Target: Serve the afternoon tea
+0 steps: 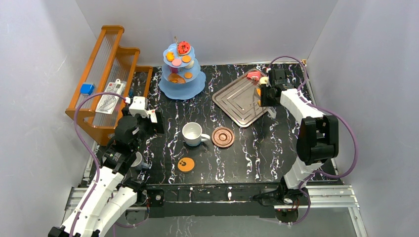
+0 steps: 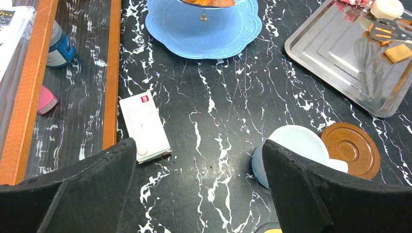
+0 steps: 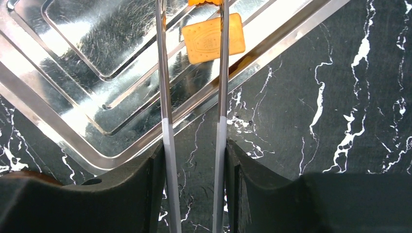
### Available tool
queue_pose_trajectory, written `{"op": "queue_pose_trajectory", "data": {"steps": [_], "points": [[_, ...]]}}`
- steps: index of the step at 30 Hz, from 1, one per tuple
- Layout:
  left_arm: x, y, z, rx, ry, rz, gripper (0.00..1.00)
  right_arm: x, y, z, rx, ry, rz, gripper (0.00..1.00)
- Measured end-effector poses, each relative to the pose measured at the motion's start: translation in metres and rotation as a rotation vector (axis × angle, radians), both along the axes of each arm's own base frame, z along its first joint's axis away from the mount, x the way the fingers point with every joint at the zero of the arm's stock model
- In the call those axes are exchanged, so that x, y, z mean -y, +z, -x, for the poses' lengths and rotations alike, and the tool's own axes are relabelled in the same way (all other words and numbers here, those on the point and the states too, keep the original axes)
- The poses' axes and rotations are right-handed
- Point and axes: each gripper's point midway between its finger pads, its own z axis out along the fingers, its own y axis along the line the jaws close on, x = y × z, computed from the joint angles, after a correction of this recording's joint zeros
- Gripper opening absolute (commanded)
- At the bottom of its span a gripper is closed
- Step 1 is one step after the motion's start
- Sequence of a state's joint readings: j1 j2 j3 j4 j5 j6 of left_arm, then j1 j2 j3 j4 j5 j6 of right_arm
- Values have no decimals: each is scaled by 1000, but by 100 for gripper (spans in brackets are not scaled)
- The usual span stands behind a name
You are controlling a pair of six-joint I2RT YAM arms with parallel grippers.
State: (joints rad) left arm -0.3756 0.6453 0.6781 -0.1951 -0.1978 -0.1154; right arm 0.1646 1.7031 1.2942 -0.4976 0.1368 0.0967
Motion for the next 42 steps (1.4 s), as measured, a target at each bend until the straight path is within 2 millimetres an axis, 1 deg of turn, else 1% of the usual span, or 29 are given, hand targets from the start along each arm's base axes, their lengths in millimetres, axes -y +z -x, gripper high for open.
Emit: {"op": "queue_pose_trajectory", "data": {"steps": [15, 29, 34, 42], "points": [[0, -1, -1, -5, 0, -2, 98, -14, 1, 1, 1, 36, -39, 40], [0, -2, -1, -6, 0, -2, 98, -42, 2, 6, 1, 102, -55, 39], [0, -2, -1, -6, 0, -2, 98, -58, 11, 4, 23, 130, -57, 39], [0, -2, -1, -6, 0, -2, 98, -96, 36, -1, 88, 206, -71, 38]]}}
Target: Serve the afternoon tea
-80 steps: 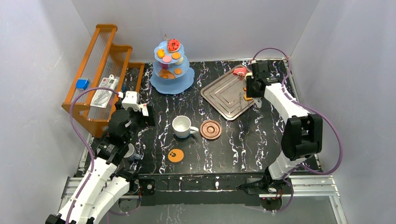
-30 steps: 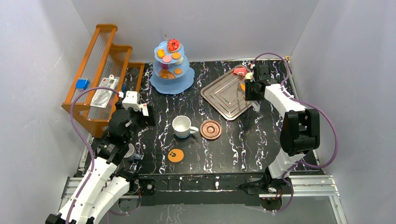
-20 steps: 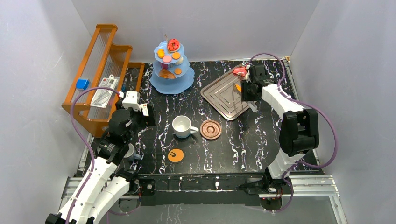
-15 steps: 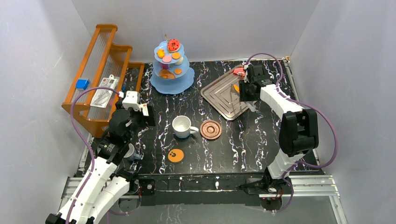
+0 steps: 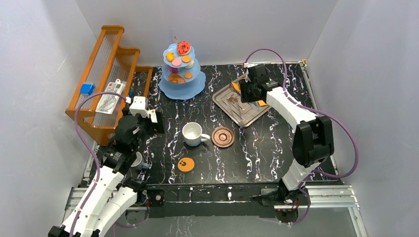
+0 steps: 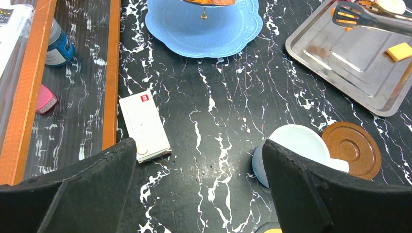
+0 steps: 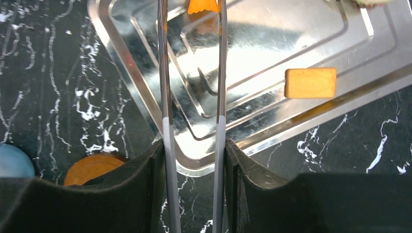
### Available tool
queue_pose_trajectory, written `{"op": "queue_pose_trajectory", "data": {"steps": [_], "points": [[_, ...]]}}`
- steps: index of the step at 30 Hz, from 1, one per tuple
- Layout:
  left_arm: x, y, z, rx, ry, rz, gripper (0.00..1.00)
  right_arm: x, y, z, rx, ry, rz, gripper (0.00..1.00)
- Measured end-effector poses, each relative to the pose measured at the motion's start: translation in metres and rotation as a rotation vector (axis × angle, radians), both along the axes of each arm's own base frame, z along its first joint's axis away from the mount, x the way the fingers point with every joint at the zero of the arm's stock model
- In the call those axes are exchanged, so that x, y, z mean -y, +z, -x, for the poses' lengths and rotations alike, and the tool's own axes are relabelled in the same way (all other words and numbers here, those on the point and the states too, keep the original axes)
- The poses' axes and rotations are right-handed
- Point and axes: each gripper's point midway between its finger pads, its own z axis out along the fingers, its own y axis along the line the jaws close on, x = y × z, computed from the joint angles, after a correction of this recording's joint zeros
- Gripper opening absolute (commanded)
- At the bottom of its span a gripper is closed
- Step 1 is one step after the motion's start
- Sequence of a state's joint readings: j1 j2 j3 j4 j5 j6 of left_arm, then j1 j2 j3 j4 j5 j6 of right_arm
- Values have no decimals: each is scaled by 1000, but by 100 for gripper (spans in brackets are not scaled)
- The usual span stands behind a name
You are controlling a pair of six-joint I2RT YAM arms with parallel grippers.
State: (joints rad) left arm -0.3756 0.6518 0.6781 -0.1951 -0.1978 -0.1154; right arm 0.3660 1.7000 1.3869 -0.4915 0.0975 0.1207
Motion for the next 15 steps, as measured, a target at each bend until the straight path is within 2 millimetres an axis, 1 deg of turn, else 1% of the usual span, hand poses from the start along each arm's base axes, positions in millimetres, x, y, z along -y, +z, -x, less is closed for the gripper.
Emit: {"op": "queue_pose_trajectory", "data": {"steps": [5, 10, 13, 15], "points": [[0, 0, 0, 0, 0, 0, 98, -20, 18, -3, 43, 39, -15, 38], [0, 0, 0, 0, 0, 0, 98, -43, 40, -7, 99, 85, -44, 38], [0, 0, 0, 0, 0, 0, 98, -60, 57, -12, 157, 130, -61, 38], [0, 0, 0, 0, 0, 0, 98, -77, 72, -15, 205, 177, -79, 38]]}}
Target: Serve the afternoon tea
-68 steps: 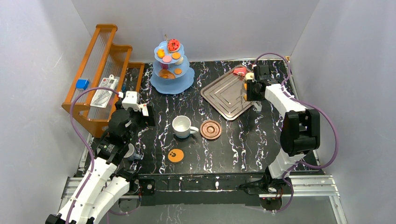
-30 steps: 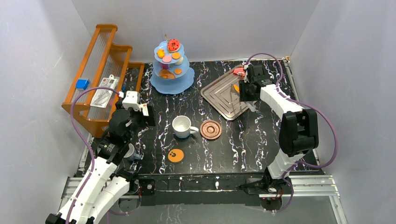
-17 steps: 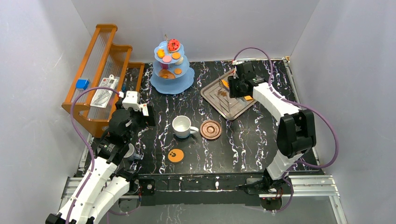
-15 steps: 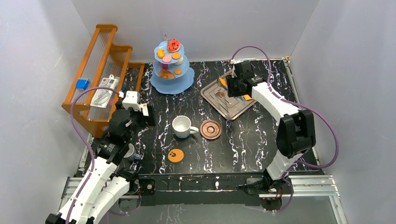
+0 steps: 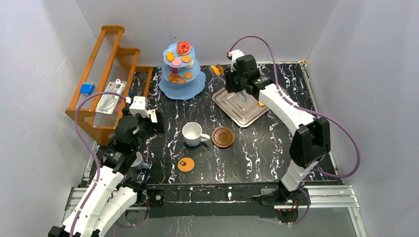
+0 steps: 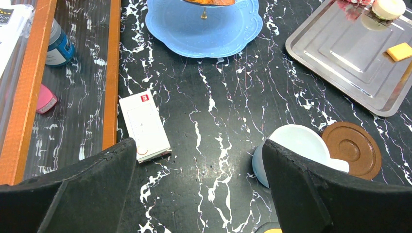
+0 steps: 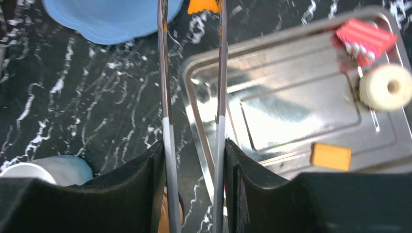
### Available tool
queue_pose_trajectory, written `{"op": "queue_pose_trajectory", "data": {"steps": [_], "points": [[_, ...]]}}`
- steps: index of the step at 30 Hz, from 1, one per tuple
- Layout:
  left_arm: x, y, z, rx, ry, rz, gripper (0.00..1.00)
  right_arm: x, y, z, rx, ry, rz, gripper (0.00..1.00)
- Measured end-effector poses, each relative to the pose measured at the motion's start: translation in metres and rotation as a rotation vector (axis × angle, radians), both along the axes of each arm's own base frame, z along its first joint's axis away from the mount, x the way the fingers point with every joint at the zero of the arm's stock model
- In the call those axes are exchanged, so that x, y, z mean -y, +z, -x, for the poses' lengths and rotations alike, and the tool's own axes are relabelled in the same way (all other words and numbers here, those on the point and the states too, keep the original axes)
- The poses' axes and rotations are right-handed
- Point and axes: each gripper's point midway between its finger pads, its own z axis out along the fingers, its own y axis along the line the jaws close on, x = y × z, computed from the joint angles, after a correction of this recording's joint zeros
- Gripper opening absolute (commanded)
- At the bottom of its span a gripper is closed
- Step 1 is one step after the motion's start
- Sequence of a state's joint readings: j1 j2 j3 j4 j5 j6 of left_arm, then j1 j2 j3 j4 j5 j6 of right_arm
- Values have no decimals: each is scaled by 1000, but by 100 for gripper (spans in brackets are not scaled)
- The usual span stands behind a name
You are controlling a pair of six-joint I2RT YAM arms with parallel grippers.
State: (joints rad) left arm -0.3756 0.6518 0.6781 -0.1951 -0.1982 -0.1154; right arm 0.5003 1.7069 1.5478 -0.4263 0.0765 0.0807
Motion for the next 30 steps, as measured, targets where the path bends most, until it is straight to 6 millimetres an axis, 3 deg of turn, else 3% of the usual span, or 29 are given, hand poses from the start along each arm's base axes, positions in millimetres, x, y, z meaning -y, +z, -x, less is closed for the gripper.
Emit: {"op": "queue_pose_trajectory", "data": {"steps": [7, 19, 23, 30], "points": [[0, 0, 0, 1, 0, 0, 98, -44, 21, -16, 67, 85, -39, 39], [-1, 0, 0, 1, 3, -1, 98, -92, 0, -33, 23, 104, -49, 40], [-1, 0, 0, 1, 3, -1, 98, -102, -3, -34, 13, 102, -53, 41], [-1, 0, 0, 2, 3, -1, 98, -101, -8, -36, -7, 68, -50, 48]]}}
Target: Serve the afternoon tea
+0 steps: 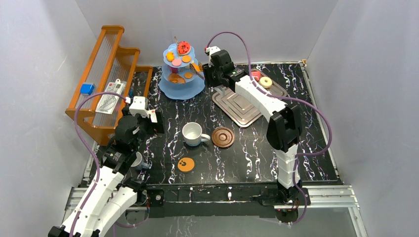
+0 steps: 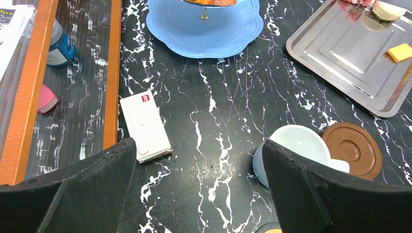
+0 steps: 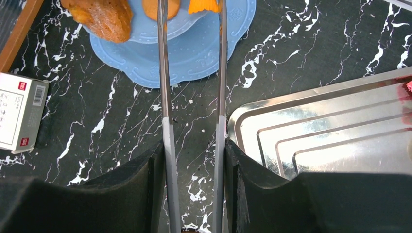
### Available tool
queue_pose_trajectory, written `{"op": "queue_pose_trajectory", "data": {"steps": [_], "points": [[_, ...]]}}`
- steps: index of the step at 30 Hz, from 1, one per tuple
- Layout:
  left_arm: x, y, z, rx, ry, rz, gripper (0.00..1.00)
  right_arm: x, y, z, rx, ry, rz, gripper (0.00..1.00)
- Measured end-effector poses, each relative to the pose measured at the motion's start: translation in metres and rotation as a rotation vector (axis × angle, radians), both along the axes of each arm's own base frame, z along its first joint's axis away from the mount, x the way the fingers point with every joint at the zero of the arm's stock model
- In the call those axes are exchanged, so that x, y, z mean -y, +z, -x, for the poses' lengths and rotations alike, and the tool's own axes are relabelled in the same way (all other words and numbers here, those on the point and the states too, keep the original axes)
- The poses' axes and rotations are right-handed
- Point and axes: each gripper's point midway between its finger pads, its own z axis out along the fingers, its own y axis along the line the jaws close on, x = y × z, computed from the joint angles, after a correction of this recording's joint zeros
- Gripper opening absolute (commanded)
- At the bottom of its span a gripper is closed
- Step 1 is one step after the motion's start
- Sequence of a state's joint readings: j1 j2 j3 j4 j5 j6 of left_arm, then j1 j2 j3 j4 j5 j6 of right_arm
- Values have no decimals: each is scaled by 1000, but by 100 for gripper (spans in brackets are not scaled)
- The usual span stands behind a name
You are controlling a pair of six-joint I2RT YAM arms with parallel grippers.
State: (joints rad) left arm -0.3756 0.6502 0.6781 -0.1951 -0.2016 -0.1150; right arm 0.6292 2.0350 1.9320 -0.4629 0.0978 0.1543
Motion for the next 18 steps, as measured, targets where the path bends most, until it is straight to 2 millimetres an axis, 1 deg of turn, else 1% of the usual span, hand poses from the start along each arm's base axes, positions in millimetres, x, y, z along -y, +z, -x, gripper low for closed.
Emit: {"op": "queue_pose_trajectory", "data": {"steps": [3, 7, 18], "points": [[0, 1, 0, 3, 0, 1, 98, -1, -4, -3, -3, -9, 2, 49], [0, 1, 1, 5, 0, 2, 98, 0, -10, -3, -16, -11, 14, 49], [0, 1, 1, 5, 0, 2, 98, 0, -8, -3, -12, -7, 17, 52]]}}
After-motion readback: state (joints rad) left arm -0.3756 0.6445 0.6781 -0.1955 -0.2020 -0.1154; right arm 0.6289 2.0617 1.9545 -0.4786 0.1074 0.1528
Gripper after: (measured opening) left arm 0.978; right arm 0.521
